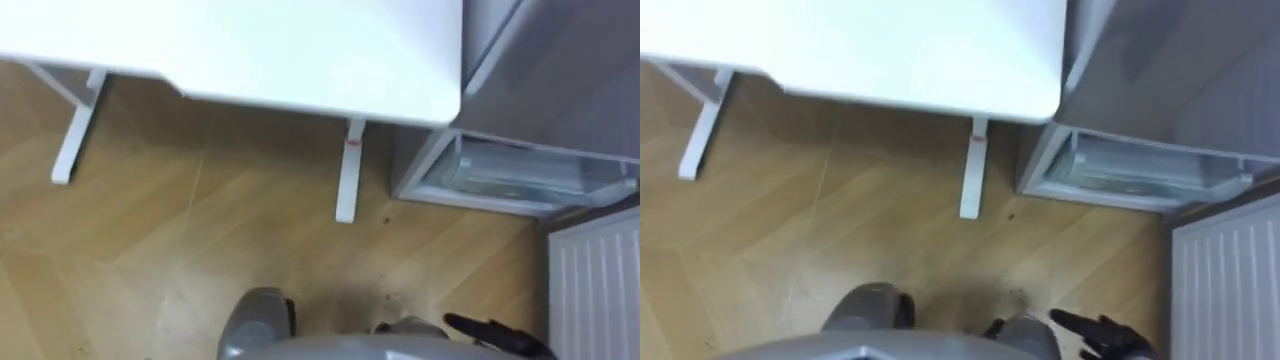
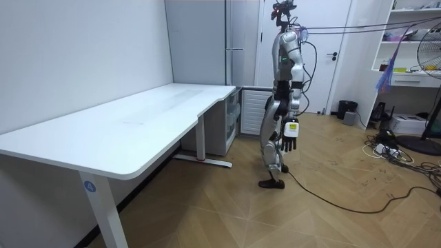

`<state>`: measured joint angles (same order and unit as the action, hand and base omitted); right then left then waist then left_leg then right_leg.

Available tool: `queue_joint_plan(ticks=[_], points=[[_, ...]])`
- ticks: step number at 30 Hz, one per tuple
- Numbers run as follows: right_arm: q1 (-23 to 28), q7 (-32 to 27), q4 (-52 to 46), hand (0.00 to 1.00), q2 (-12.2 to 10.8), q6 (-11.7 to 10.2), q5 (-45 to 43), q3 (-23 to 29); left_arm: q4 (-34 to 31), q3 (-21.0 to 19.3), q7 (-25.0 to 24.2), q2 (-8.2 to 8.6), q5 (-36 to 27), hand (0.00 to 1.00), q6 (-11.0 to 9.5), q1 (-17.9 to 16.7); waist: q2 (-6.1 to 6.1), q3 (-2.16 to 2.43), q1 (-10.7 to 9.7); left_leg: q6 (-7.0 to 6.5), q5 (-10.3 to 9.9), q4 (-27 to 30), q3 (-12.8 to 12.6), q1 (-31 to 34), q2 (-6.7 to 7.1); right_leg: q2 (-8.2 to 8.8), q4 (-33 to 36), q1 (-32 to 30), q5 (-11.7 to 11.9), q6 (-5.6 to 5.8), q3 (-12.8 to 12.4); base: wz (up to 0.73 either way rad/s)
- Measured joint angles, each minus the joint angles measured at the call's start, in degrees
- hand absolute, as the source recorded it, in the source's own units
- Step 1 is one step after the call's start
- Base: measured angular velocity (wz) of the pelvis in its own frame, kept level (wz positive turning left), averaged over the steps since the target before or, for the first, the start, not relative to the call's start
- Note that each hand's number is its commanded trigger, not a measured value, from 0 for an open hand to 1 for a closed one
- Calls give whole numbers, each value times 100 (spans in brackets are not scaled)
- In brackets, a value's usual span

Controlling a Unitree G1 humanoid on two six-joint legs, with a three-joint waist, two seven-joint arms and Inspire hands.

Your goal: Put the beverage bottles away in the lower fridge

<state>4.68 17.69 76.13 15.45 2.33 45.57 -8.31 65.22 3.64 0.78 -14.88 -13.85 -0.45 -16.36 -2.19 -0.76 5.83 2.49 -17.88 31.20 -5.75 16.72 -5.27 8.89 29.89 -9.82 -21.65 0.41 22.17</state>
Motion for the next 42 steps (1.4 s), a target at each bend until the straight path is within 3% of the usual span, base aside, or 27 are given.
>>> queue_joint_plan(ticks=[7,10,17,18,19,20,21,22,23,24,25,26,27,28,30,34,42], points=[[189,-23,-378,0,-105,-109,-112,190,-158,-248,138,162,491,0,4,-3,15,11,-224,-4,6,-573,-195,-839,27,-150,-725,758,242,164,-177,-14],[214,-82,-500,0,-131,-107,-112,380,-181,-450,157,237,577,0,6,0,-17,25,-272,19,25,-879,-208,-1154,98,-238,-1061,1015,341,200,-321,-16],[200,-236,-761,0,-182,-182,-162,790,-495,-598,277,270,1073,0,-4,15,-60,48,-404,42,157,-1621,-152,-1868,111,-409,-1621,1545,663,238,-334,-13],[156,-296,-806,0,-197,-202,-317,919,-496,-612,289,275,1155,0,-6,79,-69,52,-396,33,226,-1797,38,-2022,75,-402,-1389,1456,665,241,-329,-46],[153,-396,-985,0,-202,-203,-502,1009,-507,-644,317,291,1262,0,-48,140,82,15,-348,17,284,-2025,636,-2211,-68,-490,-1090,1126,591,173,-494,-74],[92,-443,-1124,0,-208,-205,-639,1019,-504,-758,329,296,1345,0,-83,121,116,21,-342,20,285,-2077,848,-2236,-148,-630,-1333,951,616,74,-640,-106],[-105,-469,-1421,0,-224,-225,-940,1028,-430,-1060,350,295,1467,0,-77,158,118,21,-417,101,264,-2039,946,-2116,-272,-820,-1780,671,1239,-136,-794,-54],[-109,-579,-1649,0,-221,-288,-1153,1162,-373,-1205,351,263,1481,0,-69,251,83,51,-644,255,306,-2021,829,-2049,-332,-822,-1885,747,1439,-152,-621,-14],[-117,-656,-1686,0,-202,-315,-1244,1238,-348,-1222,351,253,1484,0,-87,320,65,41,-730,291,321,-2030,698,-2040,-336,-815,-1912,793,1442,-156,-627,44],[-127,-880,-1711,0,-127,-370,-1322,1355,-331,-1190,347,258,1482,0,-163,425,-5,0,-790,304,331,-2071,432,-2029,-308,-792,-1965,895,1442,-156,-886,47],[-127,-1111,-1801,0,-61,-371,-1444,1432,-354,-1161,348,251,1473,0,-243,512,-34,-13,-815,201,428,-2169,118,-1906,-280,-771,-2003,945,1446,-103,-1237,35],[-124,-1209,-1901,0,-55,-340,-1493,1450,-386,-1165,360,233,1471,0,-245,498,-91,26,-798,187,497,-2147,11,-1915,-261,-742,-1991,922,1436,-59,-1314,6],[-122,-1325,-2281,0,-36,-303,-1572,1540,-507,-1213,392,221,1478,0,-214,432,-97,84,-751,161,555,-2157,-82,-1967,-197,-715,-1961,871,1427,-26,-1303,-32],[-147,-1377,-2642,0,-28,-323,-1634,1741,-501,-1312,397,218,1481,0,-174,419,-168,46,-706,161,555,-2158,-147,-2007,-167,-713,-1968,869,1432,-7,-1191,-37],[-210,-1569,-3061,0,-9,-384,-1683,1952,-493,-1443,398,206,1503,0,-92,330,-233,58,-706,159,555,-2160,-179,-2009,-102,-690,-2024,881,1459,20,-1023,-18],[-174,-1973,-3615,0,139,-426,-1900,2109,-497,-1481,395,169,1646,0,25,146,-296,97,-745,130,538,-2151,-217,-2039,-95,-671,-2012,957,1470,30,-961,3],[-92,-2448,-4507,0,195,-416,-2307,2281,-499,-1490,403,181,1849,0,69,4,-226,115,-823,111,536,-2144,-364,-2026,-97,-681,-1922,842,1460,25,-1132,-8]])
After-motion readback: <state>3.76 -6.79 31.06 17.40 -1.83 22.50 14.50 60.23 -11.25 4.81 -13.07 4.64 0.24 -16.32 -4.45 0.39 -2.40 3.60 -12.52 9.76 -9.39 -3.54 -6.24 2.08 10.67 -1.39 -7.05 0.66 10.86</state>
